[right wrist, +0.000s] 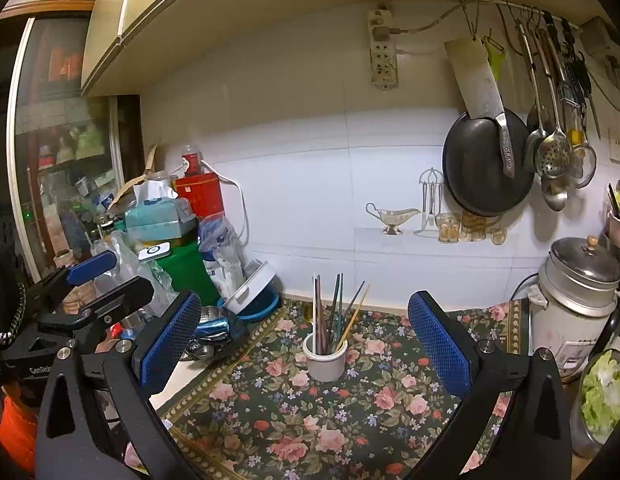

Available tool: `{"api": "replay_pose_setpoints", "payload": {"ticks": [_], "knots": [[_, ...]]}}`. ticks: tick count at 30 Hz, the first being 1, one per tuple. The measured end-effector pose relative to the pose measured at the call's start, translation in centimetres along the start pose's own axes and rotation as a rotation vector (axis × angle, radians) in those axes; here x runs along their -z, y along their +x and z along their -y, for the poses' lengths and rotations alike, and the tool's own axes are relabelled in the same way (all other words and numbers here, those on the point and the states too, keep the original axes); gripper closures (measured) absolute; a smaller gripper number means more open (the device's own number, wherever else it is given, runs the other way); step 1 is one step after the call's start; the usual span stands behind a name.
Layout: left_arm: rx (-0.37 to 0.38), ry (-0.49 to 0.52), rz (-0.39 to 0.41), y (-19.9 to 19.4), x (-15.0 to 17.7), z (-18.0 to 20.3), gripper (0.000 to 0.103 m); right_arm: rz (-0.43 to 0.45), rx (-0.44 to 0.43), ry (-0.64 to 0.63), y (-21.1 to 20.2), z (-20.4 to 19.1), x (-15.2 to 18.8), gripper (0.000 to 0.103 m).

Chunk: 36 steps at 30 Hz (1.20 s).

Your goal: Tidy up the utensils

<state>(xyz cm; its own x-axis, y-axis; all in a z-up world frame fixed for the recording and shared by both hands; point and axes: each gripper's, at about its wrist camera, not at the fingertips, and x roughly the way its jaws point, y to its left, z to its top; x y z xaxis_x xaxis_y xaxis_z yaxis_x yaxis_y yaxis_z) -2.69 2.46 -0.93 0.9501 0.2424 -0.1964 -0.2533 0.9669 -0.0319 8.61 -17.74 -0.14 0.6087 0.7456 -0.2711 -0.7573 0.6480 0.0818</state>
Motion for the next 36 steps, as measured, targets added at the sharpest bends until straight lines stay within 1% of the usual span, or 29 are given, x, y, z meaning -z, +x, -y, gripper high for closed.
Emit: {"api": "replay_pose_setpoints", "payload": {"ticks": [12, 28, 36], "knots": [[-0.008, -0.026, 0.002, 0.3, -0.25, -0.26, 0.001, -0.001, -0.016, -0.008, 0.26, 0.08, -0.37, 0.0], [-0.019, -0.033, 0.017, 0.63, -0.4, -0.53, 0.001, 0.002, -0.014, -0.008, 0.55, -0.14, -0.54, 0.0], [0.005, -0.034, 0.02, 0.71, -0.58, -0.74, 0.001, 0.002, -0.005, -0.008, 0.86, -0.16, -0.64, 0.0]]}}
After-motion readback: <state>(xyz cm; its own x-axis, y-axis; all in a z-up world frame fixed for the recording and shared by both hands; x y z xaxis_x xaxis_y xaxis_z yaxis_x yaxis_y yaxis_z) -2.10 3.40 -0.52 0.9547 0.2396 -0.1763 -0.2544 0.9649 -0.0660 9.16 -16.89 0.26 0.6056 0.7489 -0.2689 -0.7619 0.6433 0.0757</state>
